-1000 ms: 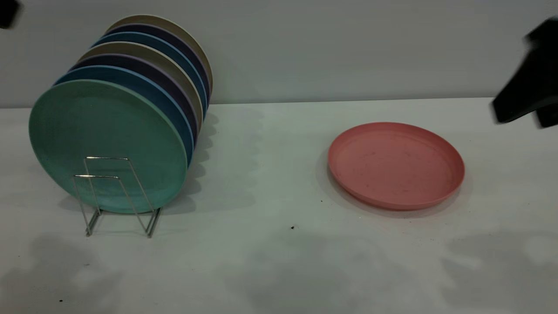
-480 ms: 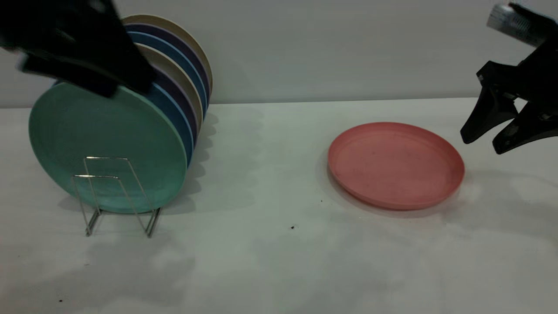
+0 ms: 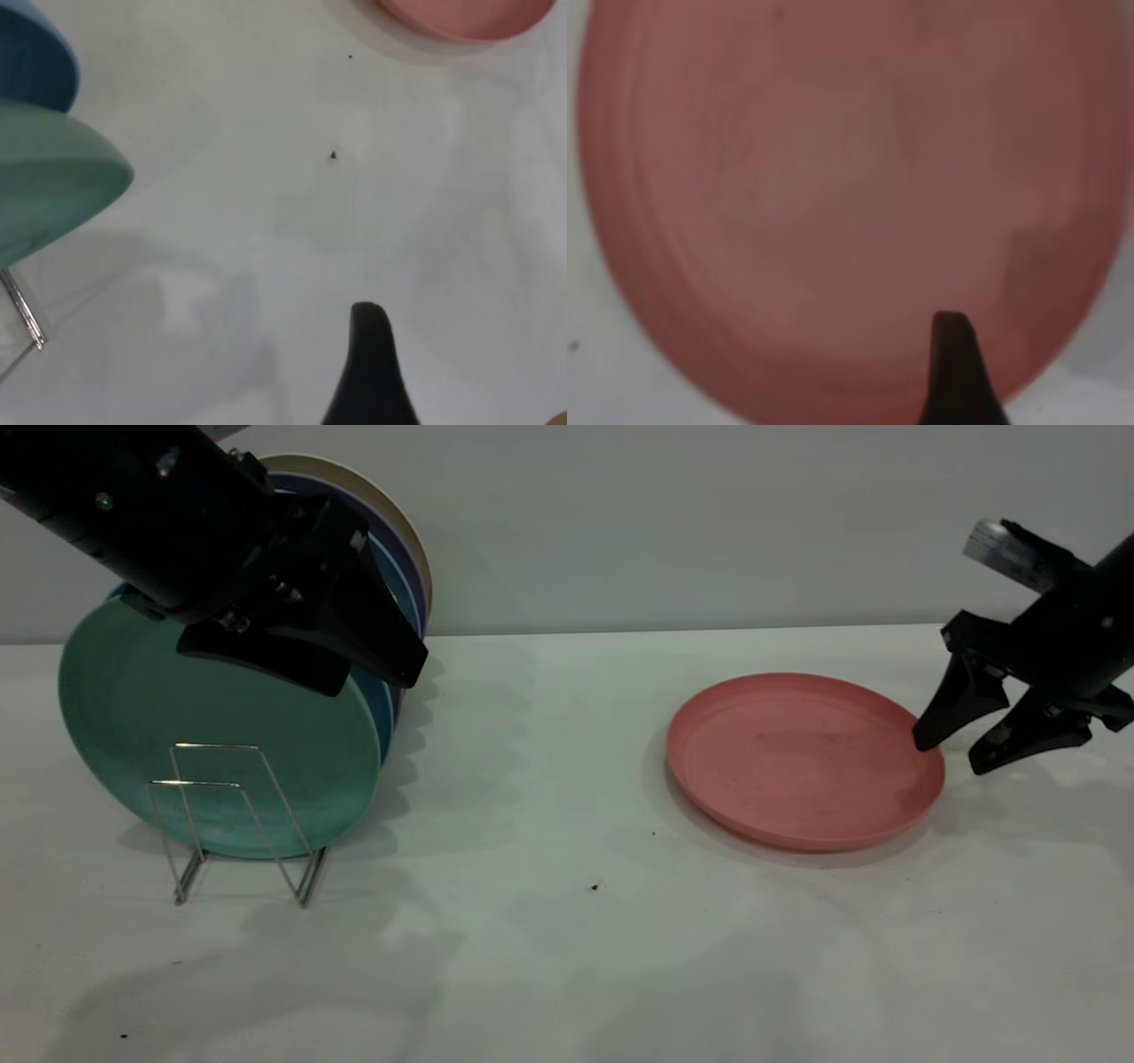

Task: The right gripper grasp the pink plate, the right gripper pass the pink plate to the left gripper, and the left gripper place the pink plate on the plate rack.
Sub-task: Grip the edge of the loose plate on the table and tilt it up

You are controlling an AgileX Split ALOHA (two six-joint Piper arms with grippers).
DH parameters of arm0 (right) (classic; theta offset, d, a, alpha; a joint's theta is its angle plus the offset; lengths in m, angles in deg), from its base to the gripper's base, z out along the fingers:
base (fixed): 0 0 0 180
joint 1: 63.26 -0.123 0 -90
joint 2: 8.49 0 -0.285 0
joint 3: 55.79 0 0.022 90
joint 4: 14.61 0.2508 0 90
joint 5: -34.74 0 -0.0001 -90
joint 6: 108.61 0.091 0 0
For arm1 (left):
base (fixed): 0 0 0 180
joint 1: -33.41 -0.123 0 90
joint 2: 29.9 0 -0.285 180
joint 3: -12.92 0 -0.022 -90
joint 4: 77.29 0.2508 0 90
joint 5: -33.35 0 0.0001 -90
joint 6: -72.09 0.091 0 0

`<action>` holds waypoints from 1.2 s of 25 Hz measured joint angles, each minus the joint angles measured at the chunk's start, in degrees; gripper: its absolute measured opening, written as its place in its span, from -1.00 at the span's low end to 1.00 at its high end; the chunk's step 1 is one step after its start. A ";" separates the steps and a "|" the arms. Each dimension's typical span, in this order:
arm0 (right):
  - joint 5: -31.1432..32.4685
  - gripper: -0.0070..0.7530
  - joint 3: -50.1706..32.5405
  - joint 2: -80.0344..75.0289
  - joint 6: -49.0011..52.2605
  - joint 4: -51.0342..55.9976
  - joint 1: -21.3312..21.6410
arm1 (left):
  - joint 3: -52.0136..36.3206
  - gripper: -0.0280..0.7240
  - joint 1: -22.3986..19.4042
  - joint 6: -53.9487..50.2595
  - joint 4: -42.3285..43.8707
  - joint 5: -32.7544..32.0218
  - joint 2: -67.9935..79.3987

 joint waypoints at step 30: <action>14.68 -0.94 7.51 -9.44 -16.55 13.95 0.63 | 0.00 0.65 0.00 -0.45 -0.49 -0.74 0.00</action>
